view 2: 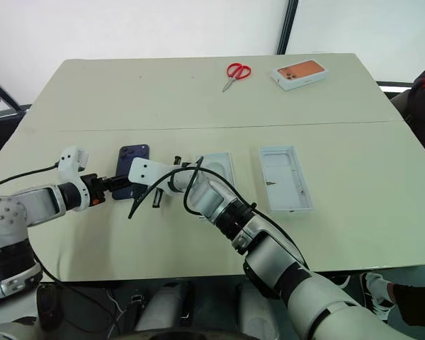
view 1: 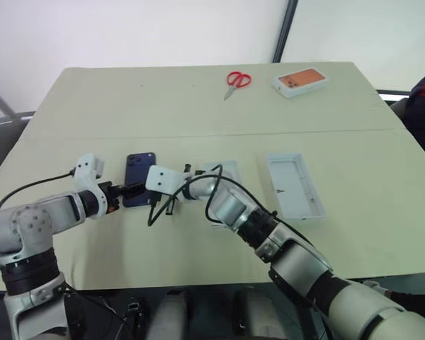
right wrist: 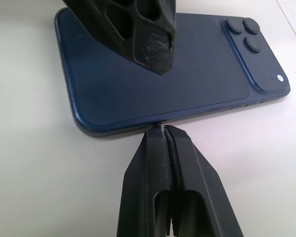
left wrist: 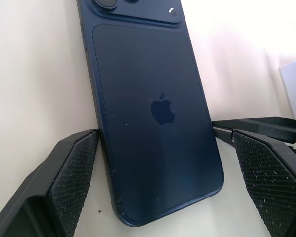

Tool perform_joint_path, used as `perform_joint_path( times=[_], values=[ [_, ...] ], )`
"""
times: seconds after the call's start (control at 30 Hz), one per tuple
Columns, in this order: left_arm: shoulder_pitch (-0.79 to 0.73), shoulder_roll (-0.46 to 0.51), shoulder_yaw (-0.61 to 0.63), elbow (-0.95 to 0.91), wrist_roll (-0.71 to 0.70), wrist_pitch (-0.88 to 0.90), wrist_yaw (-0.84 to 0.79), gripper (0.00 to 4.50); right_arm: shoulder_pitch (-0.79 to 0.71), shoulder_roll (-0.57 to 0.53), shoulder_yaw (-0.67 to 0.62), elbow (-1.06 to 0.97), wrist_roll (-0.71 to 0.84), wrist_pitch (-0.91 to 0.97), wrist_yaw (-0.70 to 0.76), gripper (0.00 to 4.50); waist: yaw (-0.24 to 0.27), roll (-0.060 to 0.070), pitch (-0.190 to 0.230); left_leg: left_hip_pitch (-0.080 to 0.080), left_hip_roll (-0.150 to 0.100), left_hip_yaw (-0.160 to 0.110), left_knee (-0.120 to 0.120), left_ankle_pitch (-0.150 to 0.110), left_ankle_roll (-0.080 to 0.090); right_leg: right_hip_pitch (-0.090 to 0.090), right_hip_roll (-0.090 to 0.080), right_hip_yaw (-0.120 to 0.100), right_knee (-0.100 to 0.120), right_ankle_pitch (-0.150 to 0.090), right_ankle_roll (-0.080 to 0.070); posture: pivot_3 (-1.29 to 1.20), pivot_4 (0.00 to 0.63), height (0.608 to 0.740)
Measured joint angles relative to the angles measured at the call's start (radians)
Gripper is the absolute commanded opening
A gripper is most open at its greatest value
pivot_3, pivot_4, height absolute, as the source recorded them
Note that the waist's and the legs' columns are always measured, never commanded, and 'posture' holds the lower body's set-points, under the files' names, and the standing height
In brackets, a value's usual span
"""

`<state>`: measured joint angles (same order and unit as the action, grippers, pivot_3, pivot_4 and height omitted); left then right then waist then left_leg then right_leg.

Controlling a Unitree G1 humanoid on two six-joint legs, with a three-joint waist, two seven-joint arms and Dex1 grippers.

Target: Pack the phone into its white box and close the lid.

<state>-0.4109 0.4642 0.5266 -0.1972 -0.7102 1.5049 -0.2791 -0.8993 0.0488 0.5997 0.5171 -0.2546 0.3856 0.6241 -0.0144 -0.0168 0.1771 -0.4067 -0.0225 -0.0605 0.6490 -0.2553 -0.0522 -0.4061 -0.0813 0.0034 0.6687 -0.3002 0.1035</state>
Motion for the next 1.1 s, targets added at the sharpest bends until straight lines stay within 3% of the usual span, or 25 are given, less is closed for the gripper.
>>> perform_joint_path(
  times=[0.3,0.77,0.87,1.0,1.1],
  values=[
    [-0.054,-0.102,0.038,-0.001,0.002,0.064,0.003,4.50,0.006,0.001,-0.009,0.006,-0.014,-0.020,0.002,0.07,0.000,0.000,0.000,0.000,0.000,0.000,0.000,0.000,0.000,0.000,0.000,0.000,0.000,0.000,0.000,0.00,0.150,0.740],
    [-0.078,-0.100,0.093,0.054,0.008,0.072,-0.003,4.50,0.026,0.001,-0.008,-0.012,-0.017,-0.028,0.011,0.07,-0.007,-0.001,-0.001,0.001,0.000,0.000,-0.001,0.000,-0.001,0.000,0.001,0.000,0.000,0.000,0.000,0.00,0.150,0.740],
    [-0.085,-0.101,0.121,0.078,0.012,0.073,0.005,3.77,0.030,0.000,-0.008,-0.017,-0.018,-0.028,0.013,0.00,-0.008,-0.001,-0.001,0.001,0.001,0.000,-0.001,0.001,-0.001,0.000,0.001,0.000,0.000,0.000,0.000,0.00,0.150,0.740],
    [-0.087,-0.112,0.153,0.099,0.032,0.076,0.032,1.70,0.035,-0.004,-0.007,-0.030,-0.020,-0.028,0.020,0.00,-0.009,-0.001,-0.001,0.000,0.001,0.000,-0.001,0.000,-0.001,-0.001,0.001,0.000,0.000,0.000,0.000,0.00,0.150,0.740],
    [-0.093,-0.124,0.174,0.102,0.034,0.087,0.041,1.70,0.037,-0.009,-0.007,-0.038,-0.027,-0.026,0.022,0.00,-0.009,-0.001,-0.001,0.000,0.001,0.000,-0.001,0.000,-0.001,-0.001,0.001,0.000,0.000,0.000,0.000,0.00,0.150,0.740]
  ],
)
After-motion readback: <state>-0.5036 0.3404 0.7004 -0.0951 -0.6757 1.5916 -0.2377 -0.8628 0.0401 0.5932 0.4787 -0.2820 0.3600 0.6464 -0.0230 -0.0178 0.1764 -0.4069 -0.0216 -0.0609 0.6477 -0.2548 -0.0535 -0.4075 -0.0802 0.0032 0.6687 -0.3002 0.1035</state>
